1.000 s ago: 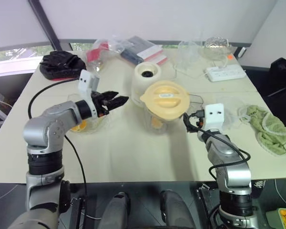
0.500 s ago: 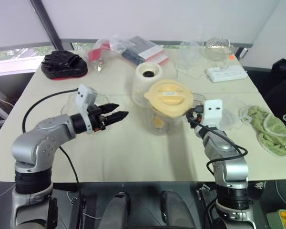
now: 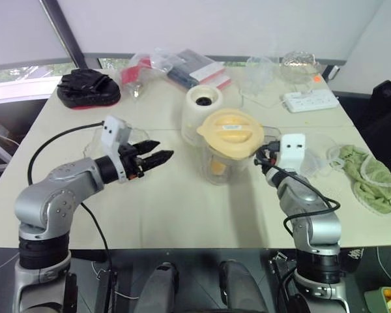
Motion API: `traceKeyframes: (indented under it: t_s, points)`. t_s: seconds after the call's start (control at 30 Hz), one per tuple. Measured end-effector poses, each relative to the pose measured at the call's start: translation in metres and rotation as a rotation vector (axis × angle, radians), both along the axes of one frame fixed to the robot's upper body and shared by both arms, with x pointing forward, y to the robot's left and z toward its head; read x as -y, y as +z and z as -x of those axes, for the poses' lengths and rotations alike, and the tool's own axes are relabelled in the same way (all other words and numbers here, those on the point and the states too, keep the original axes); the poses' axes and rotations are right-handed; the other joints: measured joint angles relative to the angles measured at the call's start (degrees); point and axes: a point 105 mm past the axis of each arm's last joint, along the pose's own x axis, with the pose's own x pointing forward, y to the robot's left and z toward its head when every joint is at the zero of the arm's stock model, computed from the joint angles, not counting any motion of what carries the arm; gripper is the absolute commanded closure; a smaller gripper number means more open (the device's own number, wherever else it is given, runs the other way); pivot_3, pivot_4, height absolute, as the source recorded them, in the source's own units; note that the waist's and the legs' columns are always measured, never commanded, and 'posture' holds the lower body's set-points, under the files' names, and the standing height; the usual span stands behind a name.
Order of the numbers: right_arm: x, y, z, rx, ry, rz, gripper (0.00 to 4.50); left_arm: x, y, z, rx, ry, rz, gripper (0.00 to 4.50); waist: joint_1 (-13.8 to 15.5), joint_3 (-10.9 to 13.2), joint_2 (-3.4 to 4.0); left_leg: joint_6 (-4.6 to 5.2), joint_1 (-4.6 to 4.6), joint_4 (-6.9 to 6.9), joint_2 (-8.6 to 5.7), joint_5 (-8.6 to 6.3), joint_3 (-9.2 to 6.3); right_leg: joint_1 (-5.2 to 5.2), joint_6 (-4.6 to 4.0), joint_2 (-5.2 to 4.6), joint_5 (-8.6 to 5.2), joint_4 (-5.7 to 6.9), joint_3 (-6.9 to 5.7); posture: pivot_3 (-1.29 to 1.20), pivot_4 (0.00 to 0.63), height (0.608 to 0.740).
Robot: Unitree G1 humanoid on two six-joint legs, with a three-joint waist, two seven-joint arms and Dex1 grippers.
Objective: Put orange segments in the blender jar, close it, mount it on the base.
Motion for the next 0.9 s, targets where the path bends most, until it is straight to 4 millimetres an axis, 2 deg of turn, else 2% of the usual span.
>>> traceKeyframes:
  t_s: [0.07, 0.13, 0.3, 0.5, 0.57, 0.73, 0.9]
  points:
    - [0.004, 0.009, -0.002, 0.005, -0.026, 0.003, 3.61, 0.002, -0.002, 0.005, -0.005, -0.022, 0.012, 1.40, -0.1, 0.0, 0.02, 0.00, -0.02, -0.02, 0.00, 0.00, 0.01, -0.04, 0.00, 0.00, 0.00, 0.00, 0.00, 0.00, 0.150, 0.740]
    - [0.010, 0.027, -0.006, 0.033, -0.052, 0.011, 3.61, 0.009, -0.005, 0.017, -0.014, -0.074, 0.032, 1.40, -0.3, 0.0, 0.04, 0.00, -0.04, -0.04, 0.01, 0.00, 0.05, -0.11, 0.00, 0.00, 0.00, 0.00, 0.03, 0.00, 0.150, 0.740]
    - [0.010, 0.095, -0.021, 0.151, -0.076, 0.017, 3.61, 0.014, -0.012, 0.039, -0.019, -0.142, 0.022, 1.40, -1.3, 0.0, 0.08, 0.00, -0.03, -0.06, 0.06, 0.00, 0.06, -0.13, -0.06, 0.03, 0.02, 0.03, 0.03, 0.00, 0.150, 0.740]
    - [0.012, 0.175, -0.038, 0.227, -0.086, 0.033, 3.61, 0.014, -0.016, 0.039, -0.002, -0.114, 0.020, 1.40, -1.4, 0.0, 0.08, 0.01, -0.03, -0.06, 0.06, 0.00, 0.09, -0.12, -0.07, 0.02, 0.03, 0.00, 0.03, 0.00, 0.150, 0.740]
    - [0.012, 0.189, -0.044, 0.226, -0.088, 0.022, 3.61, 0.015, -0.018, 0.038, -0.001, -0.108, 0.021, 1.40, -1.4, 0.0, 0.08, 0.01, -0.04, -0.09, 0.06, 0.00, 0.11, -0.13, -0.07, 0.02, 0.03, -0.02, 0.03, 0.00, 0.150, 0.740]
    - [-0.009, 0.218, -0.065, 0.196, -0.056, 0.005, 3.61, 0.014, -0.019, 0.036, 0.015, -0.073, 0.026, 1.40, -1.8, 0.1, 0.09, 0.01, -0.04, -0.18, 0.09, 0.00, 0.18, -0.23, -0.07, 0.02, 0.03, -0.02, 0.07, 0.00, 0.150, 0.740]
    - [-0.060, 0.234, -0.092, 0.203, 0.012, 0.007, 3.61, 0.010, -0.025, 0.034, 0.004, -0.026, 0.036, 1.40, -2.4, 0.1, 0.10, 0.01, -0.05, -0.19, 0.10, 0.00, 0.27, -0.27, -0.07, 0.02, 0.04, -0.02, 0.12, 0.00, 0.150, 0.740]
